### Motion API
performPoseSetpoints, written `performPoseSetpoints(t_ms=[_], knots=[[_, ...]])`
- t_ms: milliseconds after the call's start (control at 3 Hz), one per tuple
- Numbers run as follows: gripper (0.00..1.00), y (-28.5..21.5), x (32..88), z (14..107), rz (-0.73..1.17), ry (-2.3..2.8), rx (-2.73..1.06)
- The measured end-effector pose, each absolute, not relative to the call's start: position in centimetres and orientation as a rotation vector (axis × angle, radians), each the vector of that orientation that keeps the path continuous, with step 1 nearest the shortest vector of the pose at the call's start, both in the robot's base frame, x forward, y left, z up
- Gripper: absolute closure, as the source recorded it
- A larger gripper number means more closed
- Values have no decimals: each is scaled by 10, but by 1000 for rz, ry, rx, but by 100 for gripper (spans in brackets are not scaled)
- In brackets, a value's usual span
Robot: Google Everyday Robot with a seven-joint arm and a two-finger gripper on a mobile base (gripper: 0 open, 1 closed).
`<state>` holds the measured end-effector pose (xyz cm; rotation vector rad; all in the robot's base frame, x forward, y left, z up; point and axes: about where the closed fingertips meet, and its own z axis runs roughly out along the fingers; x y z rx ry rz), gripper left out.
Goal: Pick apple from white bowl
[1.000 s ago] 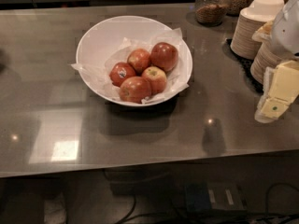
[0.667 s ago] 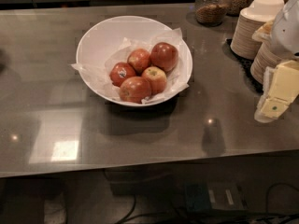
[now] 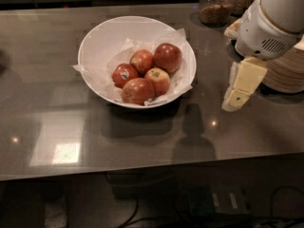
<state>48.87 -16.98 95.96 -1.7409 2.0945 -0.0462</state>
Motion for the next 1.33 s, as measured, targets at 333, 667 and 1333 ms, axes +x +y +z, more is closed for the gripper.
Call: performPoseSetpoints(t_ms=[333, 667, 1333], knots=[[0, -143, 505, 957, 28, 2011, -1741], [0, -143, 505, 957, 29, 2010, -1741], [0, -71, 515, 957, 166, 1811, -1806]])
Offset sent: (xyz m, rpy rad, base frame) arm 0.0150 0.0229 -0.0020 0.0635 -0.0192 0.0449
